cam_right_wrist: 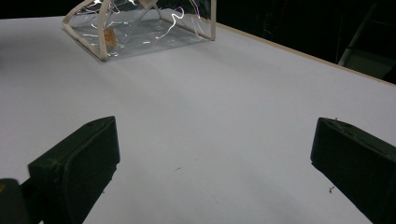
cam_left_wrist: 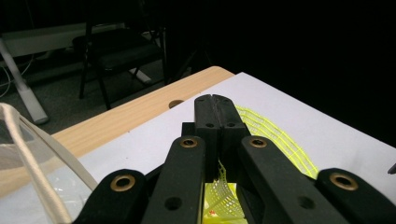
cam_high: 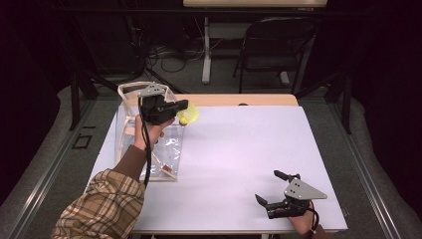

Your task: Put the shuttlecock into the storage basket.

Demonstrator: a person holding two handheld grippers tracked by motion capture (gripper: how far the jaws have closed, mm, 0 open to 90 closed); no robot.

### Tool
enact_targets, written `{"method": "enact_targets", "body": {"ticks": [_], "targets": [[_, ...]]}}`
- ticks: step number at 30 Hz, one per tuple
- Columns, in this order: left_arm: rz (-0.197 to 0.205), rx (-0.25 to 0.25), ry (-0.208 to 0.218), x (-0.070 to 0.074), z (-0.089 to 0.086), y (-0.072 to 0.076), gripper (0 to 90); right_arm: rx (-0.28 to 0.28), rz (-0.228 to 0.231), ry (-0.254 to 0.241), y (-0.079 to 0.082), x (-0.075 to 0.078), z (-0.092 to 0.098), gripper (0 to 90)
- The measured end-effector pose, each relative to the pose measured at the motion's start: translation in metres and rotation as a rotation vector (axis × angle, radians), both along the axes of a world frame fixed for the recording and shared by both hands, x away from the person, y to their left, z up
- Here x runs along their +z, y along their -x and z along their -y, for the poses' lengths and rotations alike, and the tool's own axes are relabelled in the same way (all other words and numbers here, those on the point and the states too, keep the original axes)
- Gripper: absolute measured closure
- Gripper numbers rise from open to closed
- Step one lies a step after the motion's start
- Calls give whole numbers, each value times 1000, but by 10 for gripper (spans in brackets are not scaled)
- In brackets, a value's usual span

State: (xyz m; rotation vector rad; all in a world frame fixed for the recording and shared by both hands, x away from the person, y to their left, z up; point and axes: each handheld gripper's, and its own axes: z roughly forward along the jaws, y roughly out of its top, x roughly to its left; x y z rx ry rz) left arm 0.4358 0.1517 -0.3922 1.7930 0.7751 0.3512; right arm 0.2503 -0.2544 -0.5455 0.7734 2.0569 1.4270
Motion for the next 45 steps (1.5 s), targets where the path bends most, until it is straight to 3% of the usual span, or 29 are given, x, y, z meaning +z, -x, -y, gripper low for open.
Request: {"method": "enact_targets", "body": {"ticks": [25,45], "targets": [[25,46,30,23,-18,-11,900,0,0,-1,0,0,0,7],[76,82,68,47,-34,-12,900,0,-1,1,0,0,0,7]]}}
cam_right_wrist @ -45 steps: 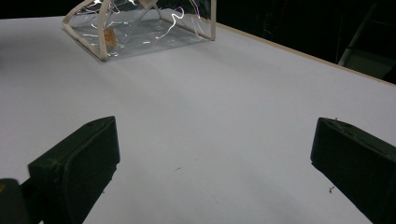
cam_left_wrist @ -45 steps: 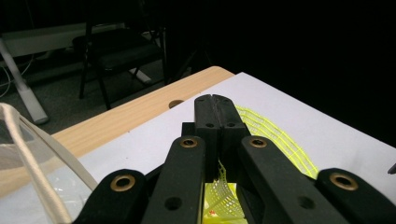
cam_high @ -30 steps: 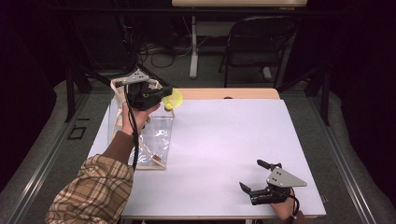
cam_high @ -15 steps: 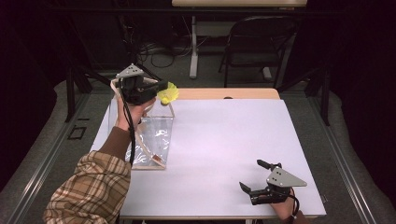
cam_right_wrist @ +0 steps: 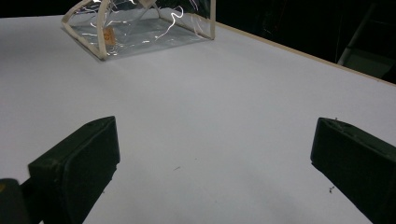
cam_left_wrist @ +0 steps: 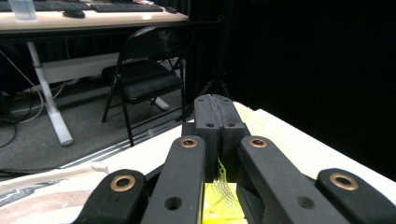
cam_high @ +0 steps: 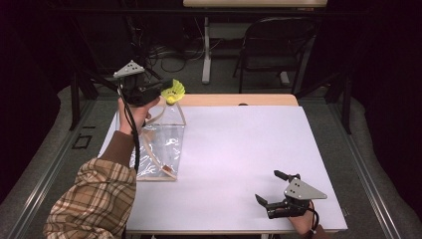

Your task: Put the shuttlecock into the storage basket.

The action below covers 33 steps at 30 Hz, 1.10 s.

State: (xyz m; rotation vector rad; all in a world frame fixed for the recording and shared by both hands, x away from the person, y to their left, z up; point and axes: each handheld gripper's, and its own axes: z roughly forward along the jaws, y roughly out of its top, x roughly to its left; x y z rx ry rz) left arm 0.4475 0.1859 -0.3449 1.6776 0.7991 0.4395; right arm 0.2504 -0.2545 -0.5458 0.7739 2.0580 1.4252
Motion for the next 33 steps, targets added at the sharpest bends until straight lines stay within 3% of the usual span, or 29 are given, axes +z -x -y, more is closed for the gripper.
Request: {"method": "enact_targets", "body": {"ticks": [33], "targets": [[30,95,36,10,-33,-4,900,-1,-3,1,0,0,0,8]]}}
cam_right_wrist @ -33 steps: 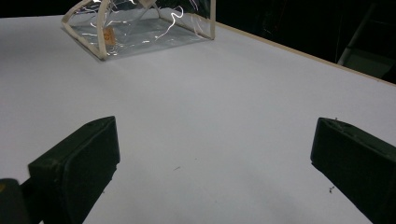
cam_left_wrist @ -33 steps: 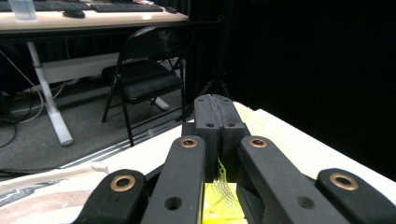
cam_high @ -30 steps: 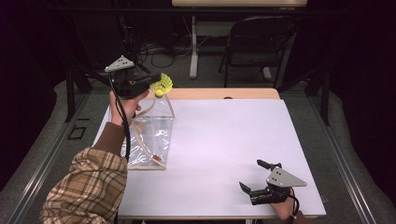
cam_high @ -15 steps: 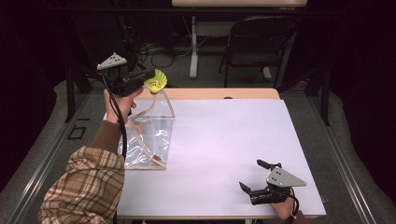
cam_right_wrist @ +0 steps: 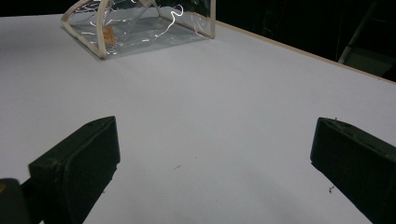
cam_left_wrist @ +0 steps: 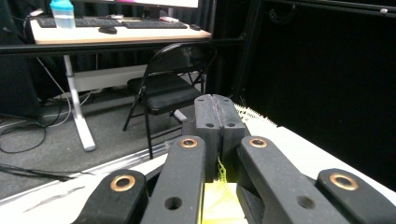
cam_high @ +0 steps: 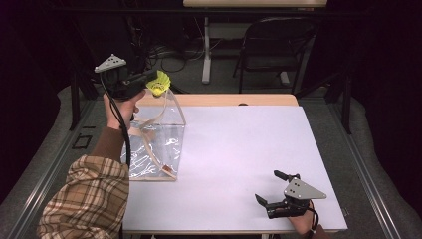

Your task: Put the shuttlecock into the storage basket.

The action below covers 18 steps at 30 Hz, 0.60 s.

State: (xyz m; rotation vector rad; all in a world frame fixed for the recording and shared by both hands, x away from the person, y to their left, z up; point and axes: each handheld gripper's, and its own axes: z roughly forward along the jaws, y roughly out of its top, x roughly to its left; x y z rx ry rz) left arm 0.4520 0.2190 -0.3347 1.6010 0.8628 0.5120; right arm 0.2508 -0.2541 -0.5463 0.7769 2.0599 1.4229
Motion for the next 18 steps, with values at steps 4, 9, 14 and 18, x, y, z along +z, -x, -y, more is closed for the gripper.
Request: {"method": "enact_targets", "body": {"ticks": [4,9,14,18], "targets": [[3,16,2,0,-4,-1,900,-1,0,2,0,0,0,8],[4,35,7,-1,-10,-3,900,0,0,4,0,0,0,8],[4,53,11,-2,-14,-4,900,0,2,2,0,0,0,9],[6,70,13,-3,-17,-5,900,0,4,-1,0,0,0,8]]}}
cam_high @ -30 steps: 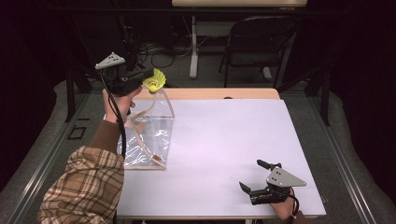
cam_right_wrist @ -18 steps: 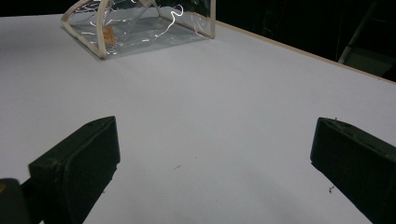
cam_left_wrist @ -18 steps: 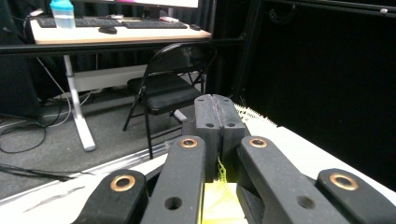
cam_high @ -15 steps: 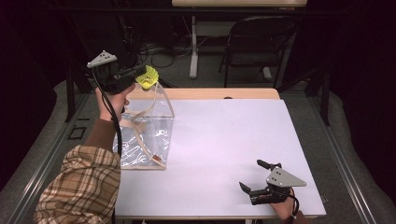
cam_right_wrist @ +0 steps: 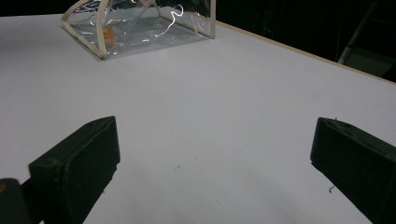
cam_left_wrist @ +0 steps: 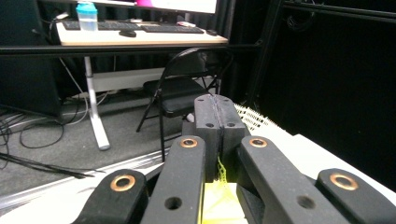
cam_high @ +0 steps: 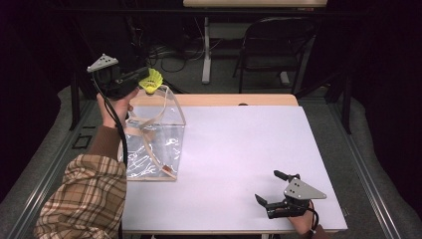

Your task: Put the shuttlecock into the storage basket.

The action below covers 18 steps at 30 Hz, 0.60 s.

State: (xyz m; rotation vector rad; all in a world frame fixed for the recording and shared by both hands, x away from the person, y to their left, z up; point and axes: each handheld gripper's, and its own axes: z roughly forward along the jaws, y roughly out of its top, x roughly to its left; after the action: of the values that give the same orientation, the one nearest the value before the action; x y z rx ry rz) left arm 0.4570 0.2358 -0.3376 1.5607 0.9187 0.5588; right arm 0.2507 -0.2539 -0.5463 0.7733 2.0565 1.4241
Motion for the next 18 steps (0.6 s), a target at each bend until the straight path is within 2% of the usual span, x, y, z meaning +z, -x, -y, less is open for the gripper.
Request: {"method": "enact_targets", "body": {"ticks": [6,18], "targets": [[-5,18,1,-3,-4,-2,900,-1,0,-4,0,0,0,8],[-22,53,-22,-15,-9,-7,900,0,0,-4,0,0,0,8]]}}
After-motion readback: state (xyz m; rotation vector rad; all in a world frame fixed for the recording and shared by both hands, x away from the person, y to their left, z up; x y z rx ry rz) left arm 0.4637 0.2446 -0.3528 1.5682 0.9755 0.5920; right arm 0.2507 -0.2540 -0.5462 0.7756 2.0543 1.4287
